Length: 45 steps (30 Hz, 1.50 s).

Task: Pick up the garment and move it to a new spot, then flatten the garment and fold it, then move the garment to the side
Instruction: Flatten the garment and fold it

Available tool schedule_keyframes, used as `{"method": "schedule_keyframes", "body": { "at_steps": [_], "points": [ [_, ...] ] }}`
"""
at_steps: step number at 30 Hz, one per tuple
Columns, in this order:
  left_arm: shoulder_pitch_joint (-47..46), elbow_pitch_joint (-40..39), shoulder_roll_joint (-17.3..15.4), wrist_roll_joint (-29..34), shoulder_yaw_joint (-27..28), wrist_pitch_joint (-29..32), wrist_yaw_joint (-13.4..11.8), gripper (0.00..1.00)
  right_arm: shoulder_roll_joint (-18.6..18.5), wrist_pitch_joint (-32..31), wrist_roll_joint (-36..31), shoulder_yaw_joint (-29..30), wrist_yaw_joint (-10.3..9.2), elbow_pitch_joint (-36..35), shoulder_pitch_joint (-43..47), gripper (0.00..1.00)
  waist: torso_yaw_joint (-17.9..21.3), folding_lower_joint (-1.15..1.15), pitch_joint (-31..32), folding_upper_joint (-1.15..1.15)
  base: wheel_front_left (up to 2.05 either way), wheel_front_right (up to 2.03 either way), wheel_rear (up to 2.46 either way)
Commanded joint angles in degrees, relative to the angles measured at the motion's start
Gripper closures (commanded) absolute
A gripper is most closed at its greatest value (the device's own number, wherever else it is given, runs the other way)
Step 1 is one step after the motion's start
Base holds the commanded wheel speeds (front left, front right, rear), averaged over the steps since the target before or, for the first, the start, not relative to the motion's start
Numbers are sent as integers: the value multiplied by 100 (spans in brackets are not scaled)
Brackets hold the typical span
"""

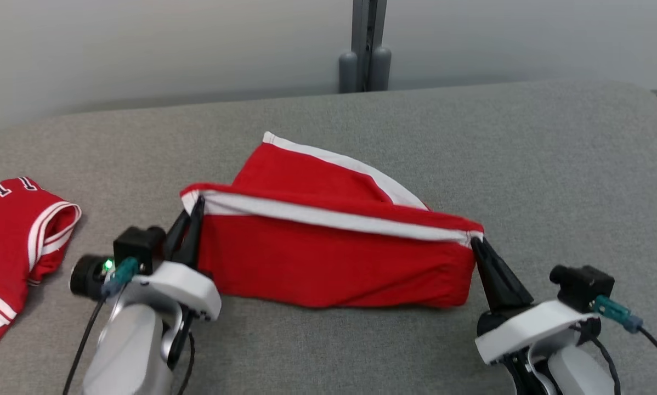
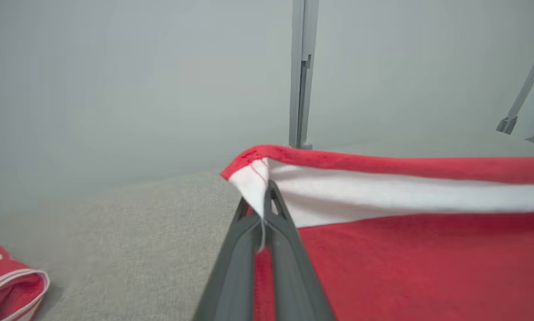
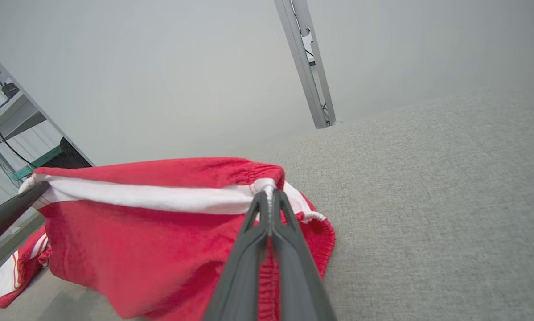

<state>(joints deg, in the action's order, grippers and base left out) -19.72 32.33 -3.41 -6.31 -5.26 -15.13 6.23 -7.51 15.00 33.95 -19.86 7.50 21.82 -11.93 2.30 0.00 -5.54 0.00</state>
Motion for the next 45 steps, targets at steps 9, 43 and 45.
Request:
{"method": "schedule_keyframes", "body": {
  "at_steps": [9,43,45],
  "points": [
    [-2380,1416,-223,526,-274,-2,-150,100,298,26,218,-62,-1,323,-1348,100,714,0,-1703,0,0,0,0],
    [-3531,4037,-197,141,-219,733,-713,0,441,26,-108,794,-1,-95,-749,0,846,0,-1590,0,0,0,0],
    [-3409,4100,-226,92,-192,999,-715,0,440,26,-110,762,-1,-85,-731,0,886,0,-1567,0,0,0,0]
  ]
}}
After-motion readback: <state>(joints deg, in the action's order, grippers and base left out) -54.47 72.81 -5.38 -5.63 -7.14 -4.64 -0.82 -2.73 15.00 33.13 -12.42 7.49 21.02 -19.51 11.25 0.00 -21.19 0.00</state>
